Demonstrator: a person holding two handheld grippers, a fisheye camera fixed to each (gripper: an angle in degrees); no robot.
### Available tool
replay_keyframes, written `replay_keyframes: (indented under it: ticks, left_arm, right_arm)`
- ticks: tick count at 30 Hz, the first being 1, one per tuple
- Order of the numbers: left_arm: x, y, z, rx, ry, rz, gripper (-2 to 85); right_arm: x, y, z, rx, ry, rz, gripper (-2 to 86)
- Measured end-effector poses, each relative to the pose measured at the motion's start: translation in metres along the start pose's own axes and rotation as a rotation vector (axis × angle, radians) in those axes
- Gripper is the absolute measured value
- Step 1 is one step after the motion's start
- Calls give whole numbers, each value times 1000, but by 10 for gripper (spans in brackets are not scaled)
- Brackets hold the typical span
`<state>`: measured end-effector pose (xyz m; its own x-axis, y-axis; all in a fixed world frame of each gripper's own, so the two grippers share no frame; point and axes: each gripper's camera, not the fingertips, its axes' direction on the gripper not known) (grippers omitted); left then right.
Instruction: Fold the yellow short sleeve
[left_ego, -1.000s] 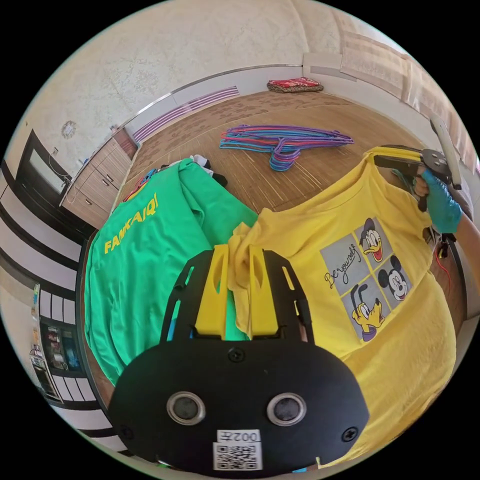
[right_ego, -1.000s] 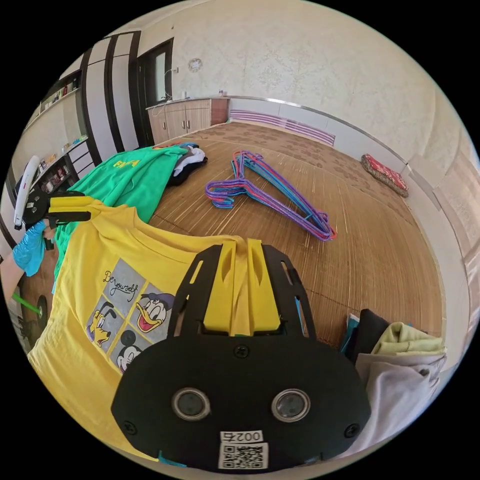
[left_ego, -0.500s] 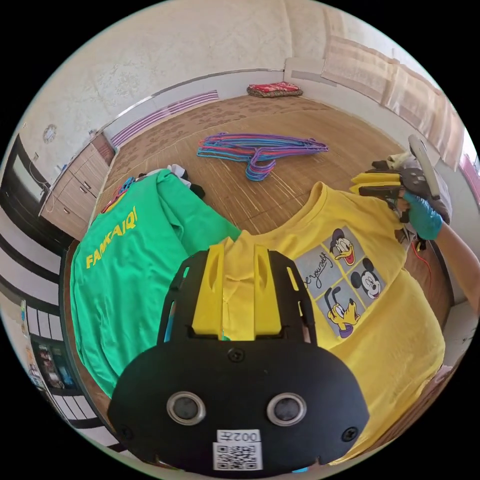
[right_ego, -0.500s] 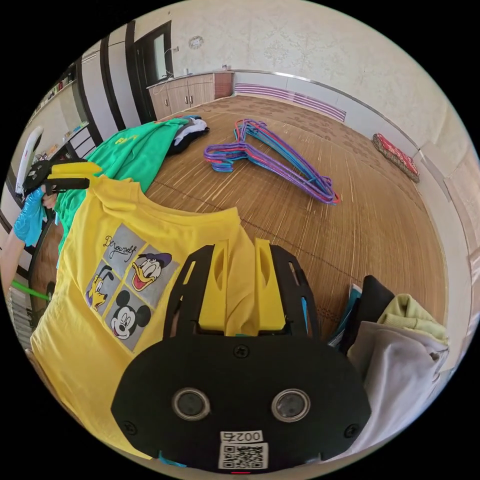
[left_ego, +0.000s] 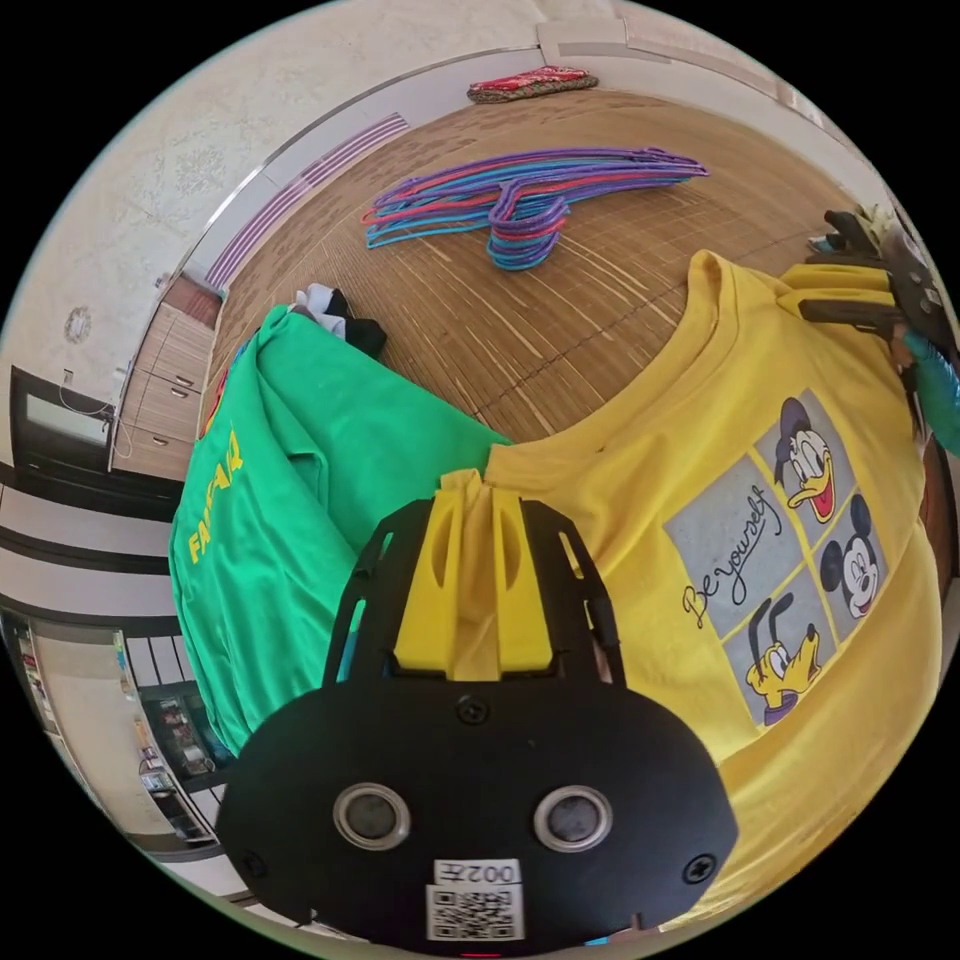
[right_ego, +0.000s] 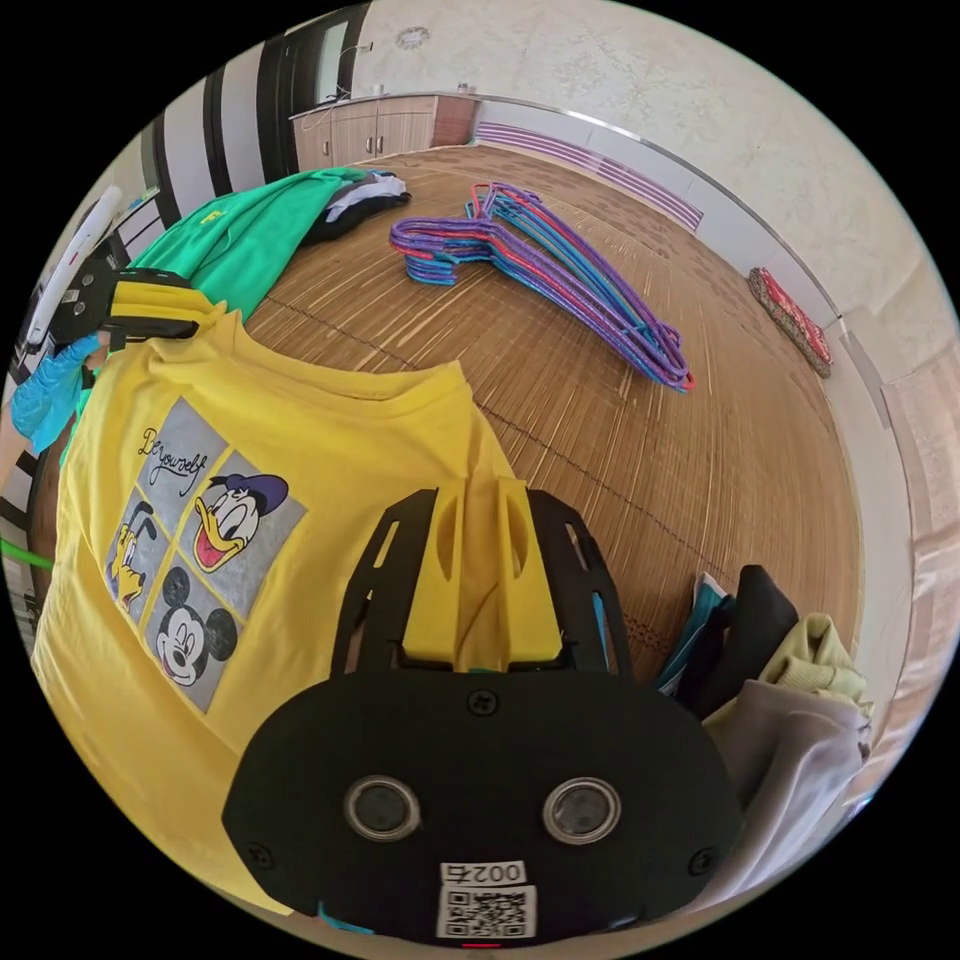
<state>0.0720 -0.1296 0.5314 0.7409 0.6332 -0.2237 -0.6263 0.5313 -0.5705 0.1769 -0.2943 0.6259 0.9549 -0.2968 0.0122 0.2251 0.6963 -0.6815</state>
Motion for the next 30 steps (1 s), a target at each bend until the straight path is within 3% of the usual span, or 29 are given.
replay_keyframes:
  ticks: [9,19,22,30]
  left_arm:
    - [-11,-16,-15,84,-103,-95,-10]
    - [-26,-23,-11,125,-86,-16,-10]
    - [-28,-24,0,81,-187,-14,-9]
    - [-54,6,2,137,-59,-67,-9]
  right_arm:
    - [3,-25,0,-9,-36,0,63]
    - [0,-43,-18,39,-79,37,77]
    - [-5,-50,-7,-33,-23,43,71]
    - [-23,-54,-3,-47,49,30,51]
